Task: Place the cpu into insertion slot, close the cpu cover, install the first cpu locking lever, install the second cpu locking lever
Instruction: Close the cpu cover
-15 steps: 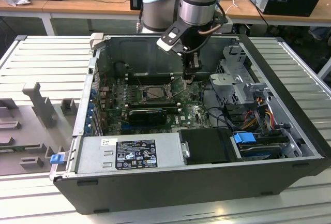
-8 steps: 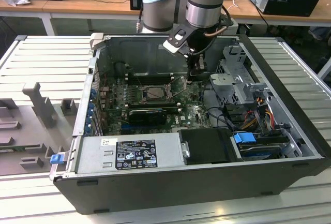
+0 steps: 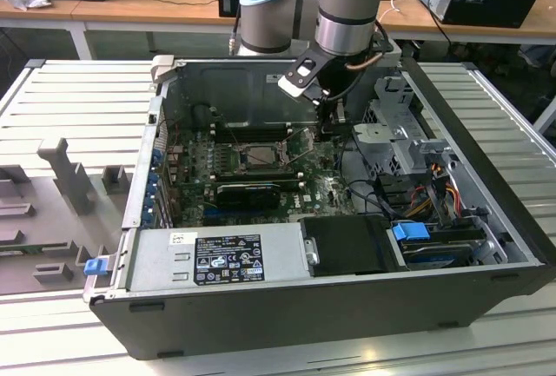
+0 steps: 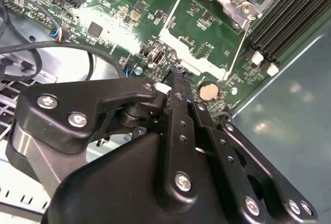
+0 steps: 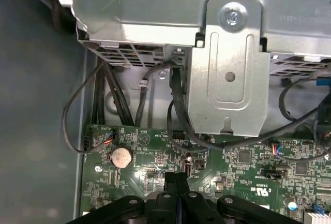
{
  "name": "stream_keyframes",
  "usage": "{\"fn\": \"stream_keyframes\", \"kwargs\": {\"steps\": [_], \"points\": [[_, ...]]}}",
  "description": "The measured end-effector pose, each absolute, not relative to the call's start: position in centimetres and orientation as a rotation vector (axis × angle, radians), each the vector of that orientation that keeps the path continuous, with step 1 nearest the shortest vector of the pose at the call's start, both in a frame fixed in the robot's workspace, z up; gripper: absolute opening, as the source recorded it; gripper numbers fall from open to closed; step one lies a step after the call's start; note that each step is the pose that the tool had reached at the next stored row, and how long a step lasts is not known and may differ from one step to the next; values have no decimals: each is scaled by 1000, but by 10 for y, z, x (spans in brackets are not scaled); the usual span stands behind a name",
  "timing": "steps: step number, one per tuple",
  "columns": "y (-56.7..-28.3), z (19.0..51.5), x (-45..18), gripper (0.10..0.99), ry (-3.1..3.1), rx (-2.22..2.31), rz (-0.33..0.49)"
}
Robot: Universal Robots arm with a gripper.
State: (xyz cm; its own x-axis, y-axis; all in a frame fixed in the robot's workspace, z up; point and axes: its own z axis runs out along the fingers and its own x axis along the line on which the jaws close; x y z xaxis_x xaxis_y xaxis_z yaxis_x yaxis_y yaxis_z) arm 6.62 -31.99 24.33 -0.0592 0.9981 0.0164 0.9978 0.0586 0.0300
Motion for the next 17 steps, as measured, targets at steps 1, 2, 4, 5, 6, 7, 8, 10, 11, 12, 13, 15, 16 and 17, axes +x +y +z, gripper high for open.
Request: {"fn": "stream_keyframes", "kwargs": {"steps": [1,2,4,5,6,7,8,10,11,12,13,15,16,17], "points": [[-320,243,64,106,2280,2149,50],[-320,242,62,106,2280,2150,50],[-320,242,60,106,2281,2150,49],[-320,242,60,106,2281,2150,49],[-320,242,59,106,2281,2150,49],[-320,242,59,106,2281,2150,49],[-320,242,59,106,2281,2150,49],[-320,242,58,106,2281,2150,49],[-320,242,57,106,2281,2150,49],[-320,242,55,106,2281,2150,49],[-320,242,54,106,2281,2150,49],[-320,242,51,106,2281,2150,49],[-320,242,51,106,2281,2150,49],[-320,242,50,106,2281,2150,49]]}}
